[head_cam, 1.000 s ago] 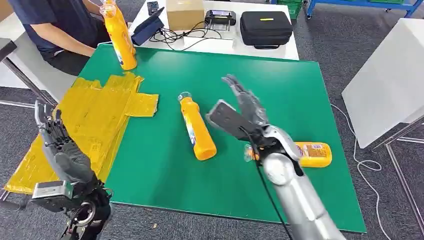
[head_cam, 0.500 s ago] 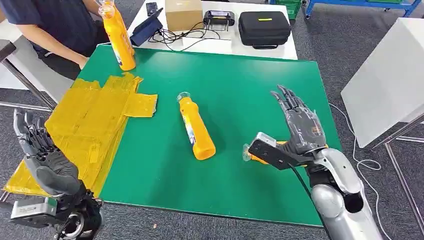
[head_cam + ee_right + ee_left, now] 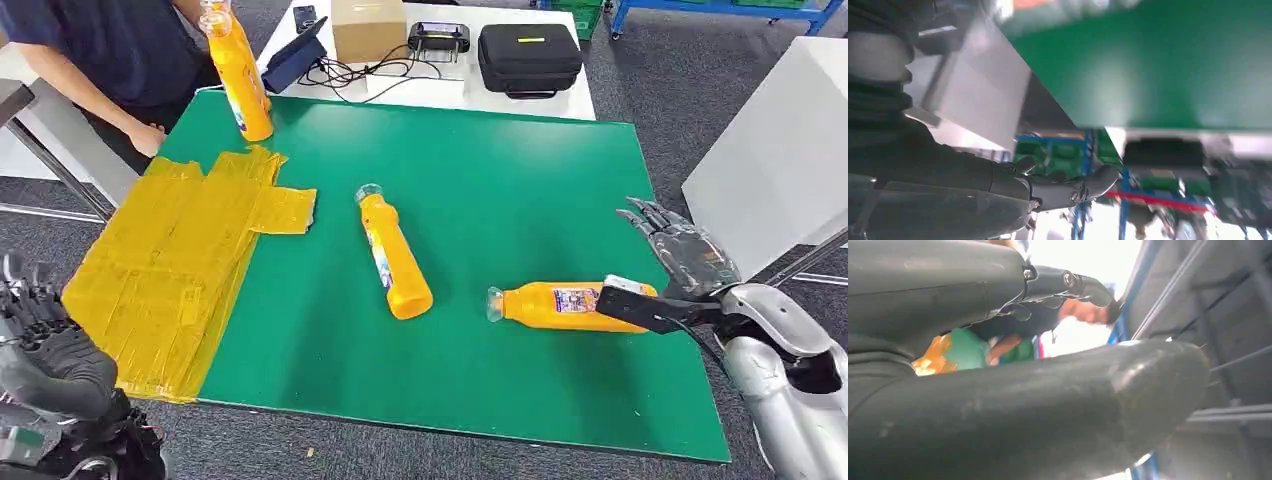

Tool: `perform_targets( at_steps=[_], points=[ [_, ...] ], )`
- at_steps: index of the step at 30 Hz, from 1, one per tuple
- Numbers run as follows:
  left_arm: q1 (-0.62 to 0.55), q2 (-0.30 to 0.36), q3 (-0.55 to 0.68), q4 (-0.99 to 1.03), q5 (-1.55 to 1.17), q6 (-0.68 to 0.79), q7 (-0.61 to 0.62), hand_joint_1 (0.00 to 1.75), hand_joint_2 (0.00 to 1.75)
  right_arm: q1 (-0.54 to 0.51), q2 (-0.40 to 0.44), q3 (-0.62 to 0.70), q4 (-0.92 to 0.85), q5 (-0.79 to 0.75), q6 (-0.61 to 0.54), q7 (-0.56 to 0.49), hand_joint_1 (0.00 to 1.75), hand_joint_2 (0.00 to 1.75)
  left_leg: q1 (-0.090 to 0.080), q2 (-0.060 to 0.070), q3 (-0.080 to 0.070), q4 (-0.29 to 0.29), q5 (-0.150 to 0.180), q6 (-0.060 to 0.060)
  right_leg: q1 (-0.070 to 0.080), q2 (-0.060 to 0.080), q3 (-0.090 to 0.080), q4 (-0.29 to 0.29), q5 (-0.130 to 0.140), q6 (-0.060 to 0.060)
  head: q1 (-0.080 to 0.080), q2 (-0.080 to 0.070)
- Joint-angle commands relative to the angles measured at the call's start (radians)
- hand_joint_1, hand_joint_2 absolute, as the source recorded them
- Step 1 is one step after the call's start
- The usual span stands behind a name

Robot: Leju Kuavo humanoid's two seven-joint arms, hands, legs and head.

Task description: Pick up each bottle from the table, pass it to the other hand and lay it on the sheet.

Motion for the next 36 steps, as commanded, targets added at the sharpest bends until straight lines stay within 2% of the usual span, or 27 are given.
perform_targets(
  at_steps=[1, 2, 4, 7, 11, 16, 21, 24, 26, 27, 28, 29, 36],
  points=[
    [-0.049, -0.062, 0.162, 0.201, 0.085, -0.221, 0.003, 0.0, 0.0, -0.307, 0.06, 0.295, 0.65, 0.065, -0.001, -0.005, 0.0, 1.75, 0.003, 0.01, 0.011, -0.002, -0.001, -0.003, 0.003, 0.011, 0.009, -0.003, 0.001, -0.002, 0.0, 0.0],
    [-0.053, -0.055, 0.159, 0.208, 0.086, -0.223, 0.003, 0.0, 0.0, -0.326, 0.042, 0.304, 0.68, 0.05, 0.009, -0.02, 0.0, 1.75, 0.003, 0.008, 0.008, -0.002, 0.0, -0.002, 0.003, 0.009, 0.006, -0.002, 0.001, -0.001, -0.001, 0.0],
    [-0.069, -0.045, 0.152, 0.229, 0.092, -0.228, 0.003, 0.0, 0.0, -0.331, 0.026, 0.305, 0.706, 0.031, 0.009, -0.034, 0.0, 1.75, 0.003, 0.008, 0.011, -0.001, -0.001, -0.003, 0.002, 0.01, 0.009, -0.001, 0.0, -0.002, 0.0, 0.0],
    [-0.1, -0.034, 0.141, 0.262, 0.101, -0.238, 0.003, 0.0, 0.0, -0.282, 0.005, 0.295, 0.693, 0.007, -0.011, -0.038, 0.0, 1.75, 0.003, 0.001, 0.009, -0.002, 0.002, -0.001, 0.002, 0.001, 0.009, -0.002, -0.001, -0.001, 0.0, 0.0],
    [-0.128, -0.043, 0.129, 0.287, 0.087, -0.237, 0.003, 0.0, 0.0, -0.213, 0.014, 0.275, 0.663, 0.015, -0.038, -0.011, 0.0, 1.75, 0.003, -0.002, 0.01, -0.002, 0.002, -0.001, 0.003, -0.001, 0.011, -0.003, -0.001, -0.001, 0.0, 0.0],
    [-0.141, -0.032, 0.131, 0.301, 0.104, -0.242, 0.003, 0.0, 0.0, -0.267, -0.009, 0.308, 0.744, 0.004, -0.007, -0.028, 0.0, 1.75, 0.002, 0.001, 0.007, -0.001, 0.002, -0.001, 0.002, 0.001, 0.007, -0.001, 0.0, -0.001, 0.0, 0.0],
    [-0.153, -0.031, 0.137, 0.314, 0.113, -0.257, 0.003, 0.0, 0.0, -0.248, -0.043, 0.321, 0.759, -0.013, 0.004, -0.042, 0.0, 1.75, 0.002, 0.0, 0.008, -0.001, 0.001, -0.001, 0.002, 0.001, 0.008, -0.002, -0.001, -0.001, 0.0, 0.0],
    [-0.181, -0.035, 0.136, 0.337, 0.113, -0.265, 0.003, 0.0, 0.0, -0.257, -0.032, 0.342, 0.797, -0.013, 0.005, -0.036, 0.0, 1.75, 0.002, 0.0, 0.006, -0.001, 0.002, 0.0, 0.002, 0.001, 0.005, -0.001, 0.0, -0.001, 0.0, 0.0],
    [-0.208, -0.038, 0.136, 0.357, 0.116, -0.264, 0.003, 0.0, 0.0, -0.283, -0.019, 0.374, 0.859, -0.012, 0.01, -0.036, 0.0, 1.75, 0.002, 0.001, 0.009, -0.001, 0.001, -0.001, 0.002, 0.002, 0.009, -0.002, -0.001, -0.001, 0.0, 0.0],
    [-0.216, -0.039, 0.136, 0.36, 0.118, -0.262, 0.003, 0.0, 0.0, -0.299, -0.011, 0.395, 0.893, -0.005, 0.005, -0.038, 0.28, 1.75, 0.002, 0.001, 0.007, -0.001, 0.002, -0.001, 0.002, 0.001, 0.006, -0.002, 0.0, -0.001, 0.0, 0.0],
    [-0.219, -0.038, 0.136, 0.363, 0.118, -0.261, 0.003, 0.0, 0.0, -0.299, -0.006, 0.399, 0.902, -0.004, 0.004, -0.038, 0.73, 1.75, 0.003, 0.001, 0.009, -0.001, 0.001, -0.001, 0.002, 0.002, 0.009, -0.002, -0.001, -0.001, 0.0, 0.0],
    [-0.22, -0.036, 0.137, 0.36, 0.12, -0.257, 0.003, 0.0, 0.0, -0.314, 0.003, 0.428, 0.944, 0.005, -0.009, -0.044, 1.75, 1.75, 0.002, 0.001, 0.006, -0.001, 0.002, -0.001, 0.002, 0.001, 0.006, -0.002, 0.0, -0.001, 0.0, 0.0],
    [-0.199, -0.04, 0.146, 0.334, 0.119, -0.244, 0.003, 0.0, 0.0, -0.31, 0.088, 0.441, 1.012, 0.013, -0.066, -0.033, 1.75, 1.75, 0.004, 0.003, 0.011, -0.002, 0.001, -0.001, 0.004, 0.003, 0.01, -0.004, 0.0, -0.002, 0.0, 0.0]
  ],
)
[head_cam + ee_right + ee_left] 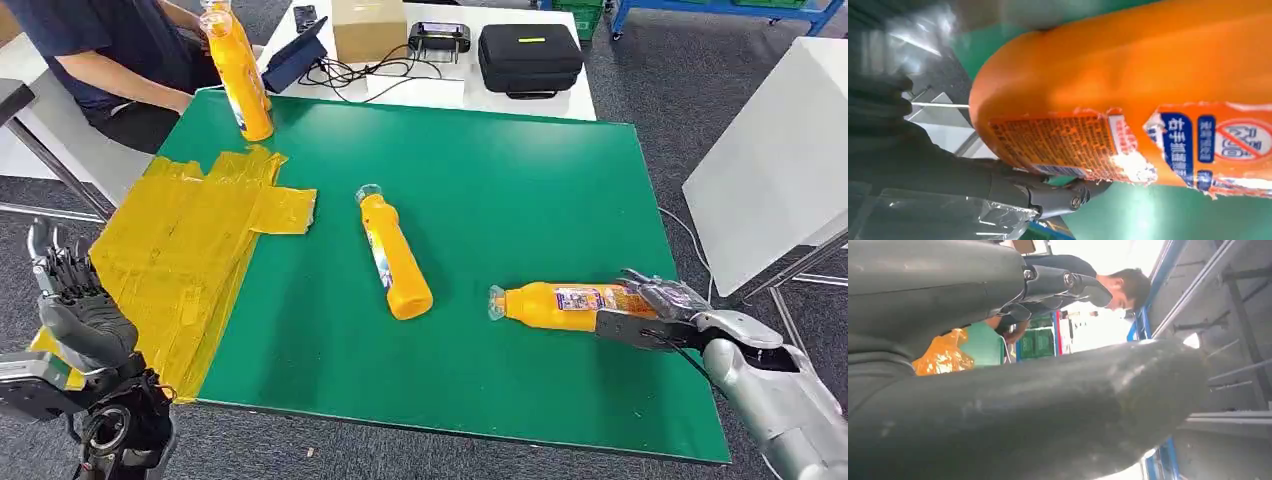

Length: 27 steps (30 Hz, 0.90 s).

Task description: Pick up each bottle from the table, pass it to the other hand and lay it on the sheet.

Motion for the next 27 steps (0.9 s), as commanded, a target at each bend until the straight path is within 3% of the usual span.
perform_targets(
  at_steps=[1, 10, 21, 23, 27],
  points=[
    [-0.021, -0.008, 0.019, 0.049, -0.002, 0.016, 0.001, 0.0, 0.0, -0.042, 0.13, 0.095, 0.214, 0.016, -0.054, 0.017, 1.75, 1.75, 0.002, 0.004, 0.008, -0.002, -0.002, -0.003, 0.002, 0.006, 0.009, -0.004, 0.0, -0.002, 0.0, 0.0],
    [-0.002, -0.014, 0.0, 0.05, -0.008, 0.025, 0.001, 0.0, 0.0, -0.041, 0.153, 0.072, 0.245, 0.037, -0.092, 0.035, 1.75, 1.75, 0.002, 0.012, 0.016, -0.003, -0.003, -0.005, 0.002, 0.015, 0.012, -0.004, 0.001, -0.003, 0.0, 0.0],
    [-0.002, -0.014, 0.0, 0.05, -0.008, 0.025, 0.001, 0.0, 0.0, -0.041, 0.153, 0.072, 0.245, 0.037, -0.092, 0.035, 1.75, 1.75, 0.003, 0.012, 0.021, -0.003, -0.003, -0.005, 0.002, 0.015, 0.016, -0.004, 0.003, -0.005, 0.0, 0.0],
    [-0.012, -0.02, -0.009, 0.066, -0.005, 0.022, 0.001, 0.0, 0.0, -0.037, 0.163, 0.047, 0.239, 0.046, -0.134, 0.045, 1.75, 1.75, 0.003, 0.011, 0.021, -0.003, -0.003, -0.005, 0.002, 0.015, 0.016, -0.004, 0.003, -0.005, 0.001, 0.0],
    [-0.022, 0.003, -0.033, 0.134, 0.116, -0.138, 0.127, 0.0, 0.0, -0.022, 0.19, -0.088, 0.096, 0.039, -0.197, 0.052, 1.75, 1.75, 0.002, 0.013, 0.022, -0.003, -0.003, -0.004, 0.001, 0.016, 0.016, -0.003, 0.003, -0.005, 0.0, 0.0]
  ],
)
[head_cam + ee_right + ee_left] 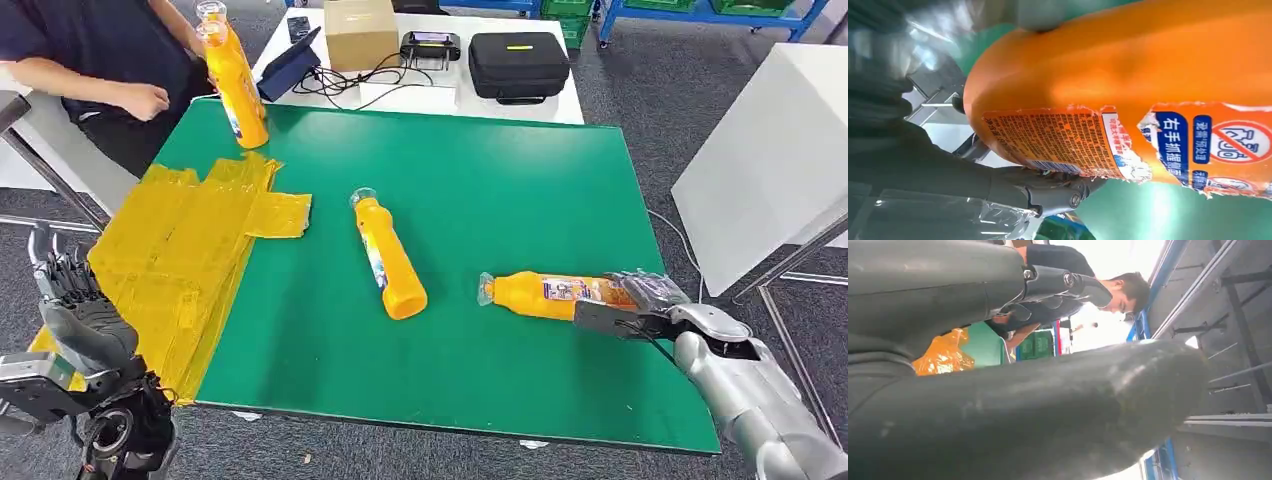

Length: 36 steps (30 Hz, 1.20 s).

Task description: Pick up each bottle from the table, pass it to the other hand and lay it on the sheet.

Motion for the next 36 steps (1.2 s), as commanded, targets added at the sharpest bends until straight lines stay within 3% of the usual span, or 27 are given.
perform_targets(
  at_steps=[1, 6, 7, 10, 18, 25, 31, 34, 36],
  points=[
    [-0.041, 0.004, -0.019, 0.163, 0.153, -0.215, 0.156, 0.0, 0.0, 0.051, 0.08, -0.16, -0.14, -0.003, -0.077, 0.019, 1.75, 1.75, 0.0, 0.001, 0.001, -0.002, 0.0, -0.002, 0.0, 0.002, 0.001, -0.001, 0.001, -0.001, 0.0, 0.0],
    [-0.075, -0.013, 0.031, 0.255, 0.229, -0.343, 0.211, 0.0, 0.0, 0.089, 0.158, -0.366, -0.433, -0.069, -0.042, 0.08, 1.75, 1.75, -0.001, 0.004, -0.003, -0.001, 0.001, -0.002, -0.001, 0.004, -0.004, 0.001, 0.002, -0.001, 0.0, 0.0],
    [-0.088, -0.02, 0.043, 0.265, 0.247, -0.366, 0.23, 0.0, 1.75, 0.091, 0.184, -0.402, -0.488, -0.071, -0.044, 0.096, 1.75, 1.75, -0.001, 0.004, -0.005, -0.001, 0.002, -0.002, -0.001, 0.005, -0.006, 0.002, 0.002, -0.001, -0.001, 0.0],
    [-0.091, -0.023, 0.053, 0.27, 0.287, -0.424, 0.266, 0.0, 1.75, 0.086, 0.218, -0.435, -0.557, -0.075, -0.039, 0.111, 1.75, 1.75, -0.001, 0.002, -0.011, 0.0, 0.004, -0.001, 0.0, 0.004, -0.01, 0.002, 0.002, 0.001, 0.0, 0.0],
    [-0.088, -0.037, 0.045, 0.277, 0.335, -0.585, 0.302, 0.0, 1.75, 0.035, 0.295, -0.396, -0.479, -0.073, -0.101, 0.092, 1.75, 1.75, 0.001, -0.001, -0.013, 0.0, 0.003, -0.002, 0.0, 0.003, -0.01, 0.0, 0.001, 0.001, 0.0, 0.0],
    [-0.176, -0.027, -0.002, 0.362, 0.381, -0.657, 0.317, 0.0, 1.75, -0.122, 0.358, -0.279, -0.279, -0.172, -0.141, 0.055, 1.75, 1.75, -0.001, -0.001, -0.019, 0.0, 0.005, -0.001, 0.0, 0.002, -0.017, 0.002, 0.003, 0.002, -0.001, 0.0],
    [-0.281, -0.051, -0.052, 0.4, 0.425, -0.653, 0.347, 0.0, 1.75, -0.316, 0.573, -0.133, 0.034, -0.254, -0.207, 0.06, 1.75, 1.75, 0.0, 0.005, -0.017, 0.002, 0.004, -0.002, 0.0, 0.008, -0.017, 0.004, 0.002, 0.001, -0.001, 0.0],
    [-0.283, -0.053, -0.058, 0.394, 0.426, -0.645, 0.353, 0.0, 1.75, -0.318, 0.589, -0.118, 0.049, -0.256, -0.227, 0.066, 1.75, 1.75, 0.001, 0.008, -0.018, 0.002, 0.004, -0.004, 0.001, 0.011, -0.017, 0.005, 0.003, 0.0, 0.0, 0.0],
    [-0.284, -0.056, -0.068, 0.381, 0.428, -0.642, 0.351, 0.0, 1.75, -0.321, 0.638, -0.1, 0.069, -0.274, -0.214, 0.065, 1.75, 1.75, 0.001, 0.003, -0.016, 0.0, 0.005, -0.003, 0.001, 0.005, -0.016, 0.003, 0.004, -0.002, -0.001, 0.0]
  ],
)
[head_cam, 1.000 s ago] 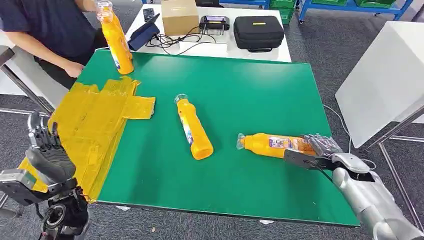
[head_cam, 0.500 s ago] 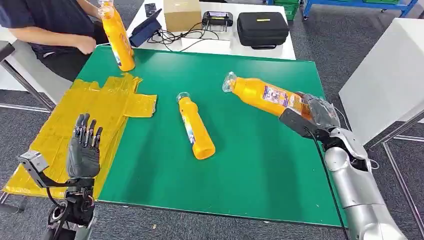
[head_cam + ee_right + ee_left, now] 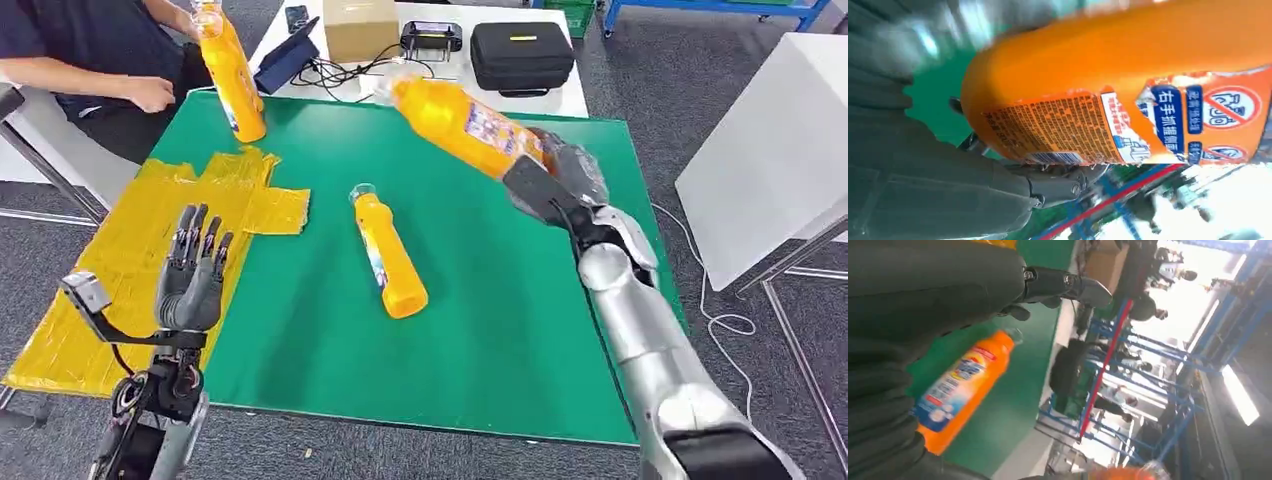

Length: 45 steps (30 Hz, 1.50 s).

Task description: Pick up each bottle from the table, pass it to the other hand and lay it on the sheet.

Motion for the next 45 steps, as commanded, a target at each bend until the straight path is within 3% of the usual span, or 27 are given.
perform_targets(
  at_steps=[1, 2, 4, 10, 28, 32, 39, 45],
  points=[
    [-0.083, -0.027, -0.065, 0.065, 0.009, 0.022, 0.017, 0.0, 1.75, -0.161, 0.228, 0.148, 0.332, -0.047, -0.014, 0.023, 1.75, 1.75, 0.002, 0.001, 0.008, 0.0, -0.003, -0.004, 0.001, 0.004, 0.007, 0.0, -0.004, -0.003, 0.0, 0.0],
    [-0.087, -0.03, -0.074, 0.061, 0.01, 0.026, 0.02, 0.0, 1.75, -0.162, 0.249, 0.169, 0.353, -0.038, -0.021, 0.032, 1.75, 1.75, 0.001, 0.002, 0.003, 0.0, -0.001, -0.002, 0.0, 0.002, 0.002, 0.0, -0.002, -0.002, 0.0, 0.0],
    [-0.121, -0.036, -0.106, 0.069, 0.014, 0.036, 0.034, 0.0, 1.75, -0.165, 0.287, 0.191, 0.413, -0.047, -0.05, 0.058, 1.75, 1.75, 0.002, 0.0, 0.007, 0.002, -0.005, -0.004, 0.002, 0.004, 0.007, 0.001, -0.005, -0.003, 0.001, 0.0],
    [-0.216, -0.053, -0.164, 0.122, 0.037, 0.069, 0.063, 0.0, 1.75, -0.16, 0.293, 0.3, 0.477, -0.174, -0.058, 0.099, 1.75, 1.75, 0.002, -0.009, 0.001, 0.001, -0.001, -0.002, 0.002, -0.006, 0.003, 0.0, -0.004, -0.002, 0.0, 0.0],
    [-0.244, -0.078, -0.18, 0.133, 0.076, 0.067, 0.086, 0.0, 1.75, -0.152, 0.293, 0.481, 0.505, -0.36, -0.1, 0.132, 1.75, 1.75, 0.001, -0.008, -0.002, 0.0, 0.001, -0.002, 0.0, -0.007, 0.0, 0.0, -0.002, -0.001, 0.0, 0.0],
    [-0.252, -0.091, -0.181, 0.149, 0.077, 0.07, 0.092, 0.0, 1.75, -0.153, 0.293, 0.509, 0.476, -0.382, -0.106, 0.142, 1.75, 1.75, 0.001, -0.008, -0.002, 0.001, 0.001, -0.002, 0.001, -0.007, 0.0, 0.0, -0.002, -0.001, 0.001, 0.0],
    [-0.252, -0.114, -0.145, 0.178, 0.028, 0.102, 0.095, 0.0, 1.75, -0.115, 0.293, 0.685, 0.343, -0.392, -0.178, 0.206, 1.75, 1.75, 0.002, -0.006, 0.001, 0.001, -0.001, -0.003, 0.001, -0.005, 0.003, 0.0, -0.003, -0.002, 0.001, 0.0],
    [-0.263, -0.128, -0.128, 0.204, 0.005, 0.094, 0.097, 0.0, 1.75, -0.106, 0.293, 0.705, 0.33, -0.381, -0.199, 0.201, 1.75, 1.75, 0.001, -0.007, -0.001, 0.0, 0.0, -0.002, 0.001, -0.006, 0.002, -0.001, -0.003, -0.002, 0.001, 0.0]
  ],
)
